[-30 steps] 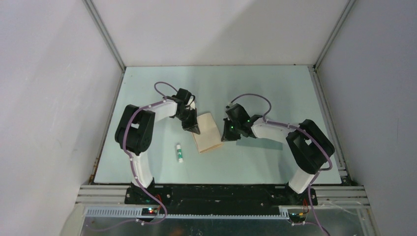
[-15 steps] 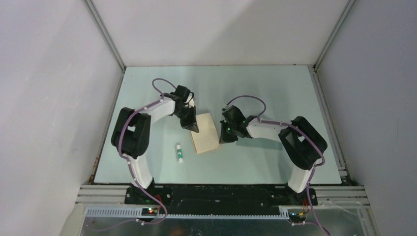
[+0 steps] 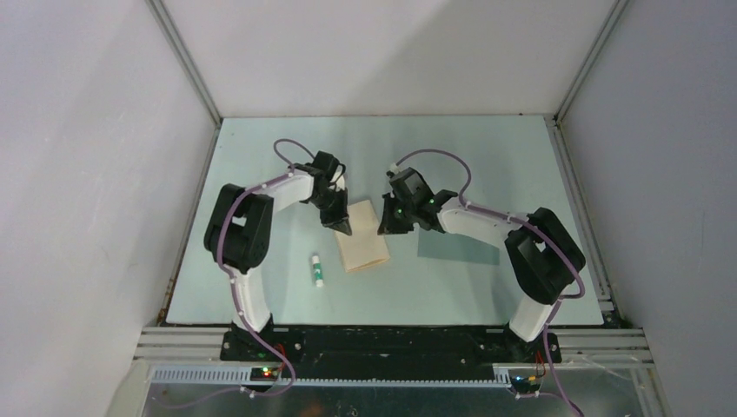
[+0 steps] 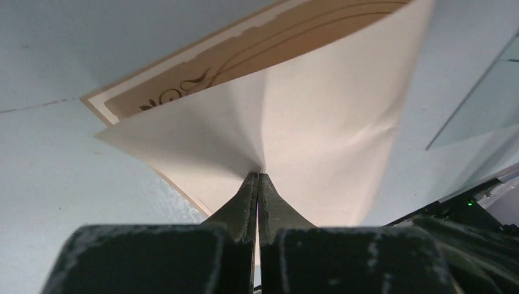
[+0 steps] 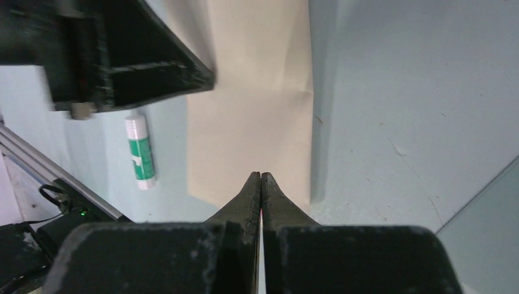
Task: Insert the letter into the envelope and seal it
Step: Fold the letter.
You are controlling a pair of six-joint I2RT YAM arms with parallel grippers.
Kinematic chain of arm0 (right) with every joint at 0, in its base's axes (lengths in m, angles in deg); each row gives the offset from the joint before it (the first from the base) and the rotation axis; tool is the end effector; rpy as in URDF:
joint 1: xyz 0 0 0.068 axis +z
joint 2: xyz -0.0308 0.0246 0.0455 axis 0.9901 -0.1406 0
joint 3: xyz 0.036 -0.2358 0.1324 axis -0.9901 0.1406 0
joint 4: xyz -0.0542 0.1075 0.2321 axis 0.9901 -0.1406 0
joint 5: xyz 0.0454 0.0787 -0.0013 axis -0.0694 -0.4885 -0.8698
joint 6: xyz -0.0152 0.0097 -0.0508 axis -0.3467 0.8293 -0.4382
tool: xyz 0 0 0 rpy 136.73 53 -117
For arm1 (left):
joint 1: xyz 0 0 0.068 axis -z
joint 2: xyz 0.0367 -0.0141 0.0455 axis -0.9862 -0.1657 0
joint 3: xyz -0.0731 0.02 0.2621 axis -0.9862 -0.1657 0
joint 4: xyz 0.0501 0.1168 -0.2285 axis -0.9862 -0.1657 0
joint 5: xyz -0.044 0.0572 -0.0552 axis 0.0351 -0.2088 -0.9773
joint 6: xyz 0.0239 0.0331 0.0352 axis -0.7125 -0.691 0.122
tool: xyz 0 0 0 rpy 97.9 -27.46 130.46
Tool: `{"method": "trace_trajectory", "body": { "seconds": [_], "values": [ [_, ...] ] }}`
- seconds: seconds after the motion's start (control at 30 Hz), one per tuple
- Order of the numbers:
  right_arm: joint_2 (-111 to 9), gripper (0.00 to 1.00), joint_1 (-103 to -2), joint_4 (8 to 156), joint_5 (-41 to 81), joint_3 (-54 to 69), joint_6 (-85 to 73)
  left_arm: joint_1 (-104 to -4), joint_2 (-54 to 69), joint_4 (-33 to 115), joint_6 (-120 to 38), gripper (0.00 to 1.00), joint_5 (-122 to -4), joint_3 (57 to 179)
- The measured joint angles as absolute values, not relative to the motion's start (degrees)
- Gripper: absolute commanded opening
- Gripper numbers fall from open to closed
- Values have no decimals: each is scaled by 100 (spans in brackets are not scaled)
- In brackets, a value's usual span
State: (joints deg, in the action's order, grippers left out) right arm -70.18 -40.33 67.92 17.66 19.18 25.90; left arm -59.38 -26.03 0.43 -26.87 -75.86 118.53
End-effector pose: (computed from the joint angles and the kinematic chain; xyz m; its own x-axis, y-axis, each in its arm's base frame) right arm 0.2719 0.2494 0.1923 -0.9120 0.0127 -0.4099 -0.2108 0.8429 0.4951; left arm 0.3381 -0.1442 0.1627 -0.9951 -0.0455 -0.0873 -0.0040 0.9050 -0.4254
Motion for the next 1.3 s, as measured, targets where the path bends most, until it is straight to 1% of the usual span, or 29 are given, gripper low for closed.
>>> {"method": "trace_trajectory", "body": {
  "seconds": [0.13,0.27,0.43,0.9,1.07,1.3],
  "values": [
    [-7098,0,-4086,6833,1672,1682,2629,-5938,-2828,45,-2711,0,-7488,11816],
    [-7568,0,-4108,6997,1559,1378,2642,-5940,-2835,50,-2733,0,-7483,11785],
    [-8082,0,-4029,6995,1541,1529,2636,-5949,-2835,47,-2733,0,-7488,11785],
    [-7787,0,-3961,7216,1493,2134,2629,-6001,-2857,74,-2690,0,-7632,11787],
    [-7789,0,-3963,7220,1489,2134,2642,-5897,-2616,218,-2392,0,-7966,11822],
    [-7800,0,-3990,7222,1458,2136,2743,-5621,-2653,537,-2089,0,-8417,12552]
  ]
}}
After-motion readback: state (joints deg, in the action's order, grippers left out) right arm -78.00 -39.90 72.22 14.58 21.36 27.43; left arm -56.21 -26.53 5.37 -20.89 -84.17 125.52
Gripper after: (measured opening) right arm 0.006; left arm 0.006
